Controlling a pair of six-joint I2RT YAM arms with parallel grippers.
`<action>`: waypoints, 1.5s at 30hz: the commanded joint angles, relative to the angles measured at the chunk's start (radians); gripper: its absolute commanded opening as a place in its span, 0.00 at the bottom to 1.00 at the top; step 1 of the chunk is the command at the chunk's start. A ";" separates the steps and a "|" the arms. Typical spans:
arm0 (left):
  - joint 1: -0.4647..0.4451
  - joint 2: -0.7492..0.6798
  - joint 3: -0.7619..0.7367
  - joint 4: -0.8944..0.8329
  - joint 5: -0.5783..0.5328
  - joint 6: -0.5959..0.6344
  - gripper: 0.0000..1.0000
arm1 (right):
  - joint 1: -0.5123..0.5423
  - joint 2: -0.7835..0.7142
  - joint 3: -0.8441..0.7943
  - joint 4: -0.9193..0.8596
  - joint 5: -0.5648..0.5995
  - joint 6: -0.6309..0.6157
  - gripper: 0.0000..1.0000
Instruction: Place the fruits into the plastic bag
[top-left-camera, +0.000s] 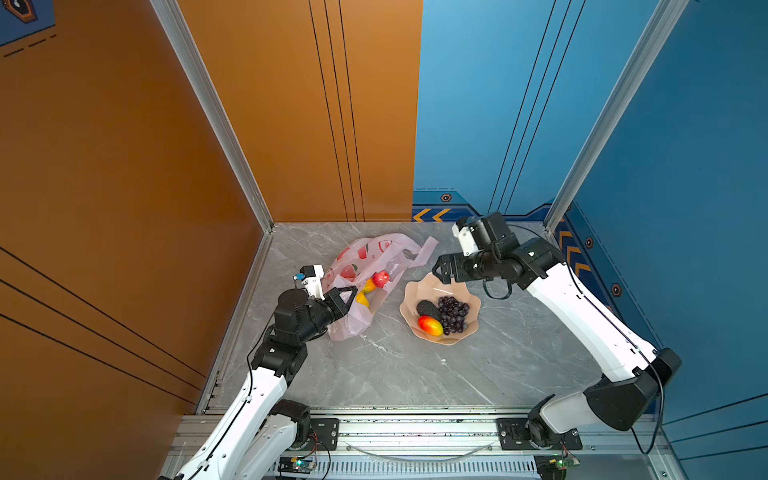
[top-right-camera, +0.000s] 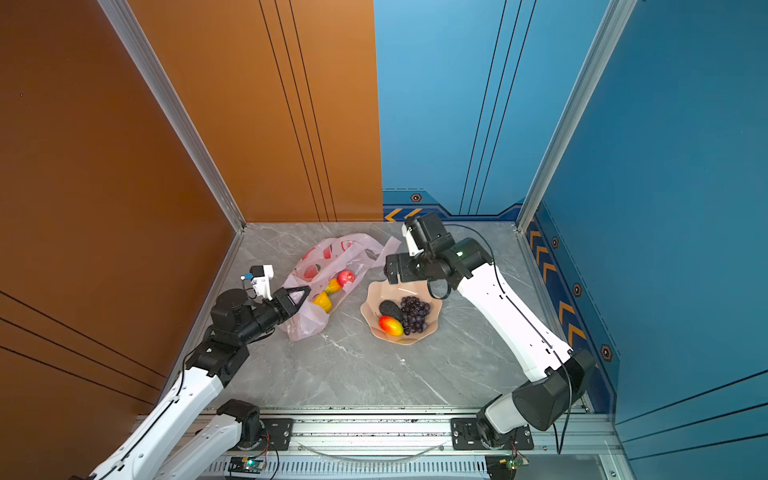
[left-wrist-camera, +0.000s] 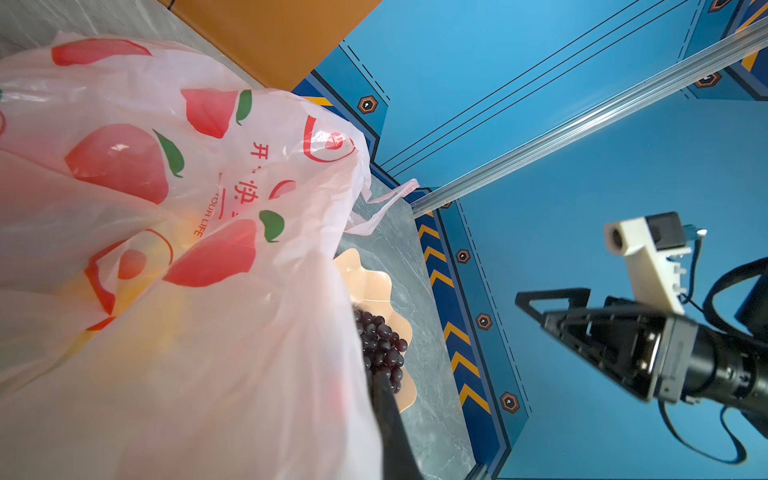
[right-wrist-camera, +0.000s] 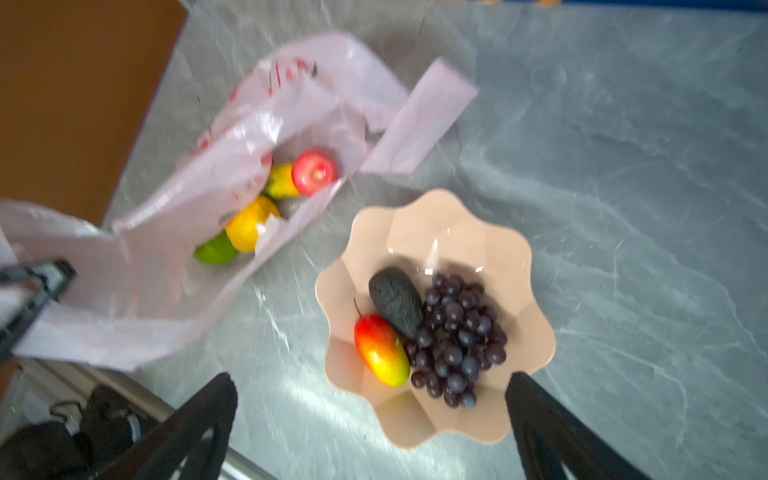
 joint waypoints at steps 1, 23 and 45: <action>-0.008 -0.015 0.019 0.006 0.007 0.028 0.00 | 0.062 -0.017 -0.055 -0.163 0.036 -0.032 0.97; 0.003 -0.010 0.017 0.001 0.021 0.026 0.00 | 0.109 0.234 -0.159 -0.059 -0.032 -0.080 0.84; 0.006 -0.013 0.011 -0.013 0.013 0.017 0.00 | 0.099 0.312 -0.201 0.002 -0.071 -0.106 0.70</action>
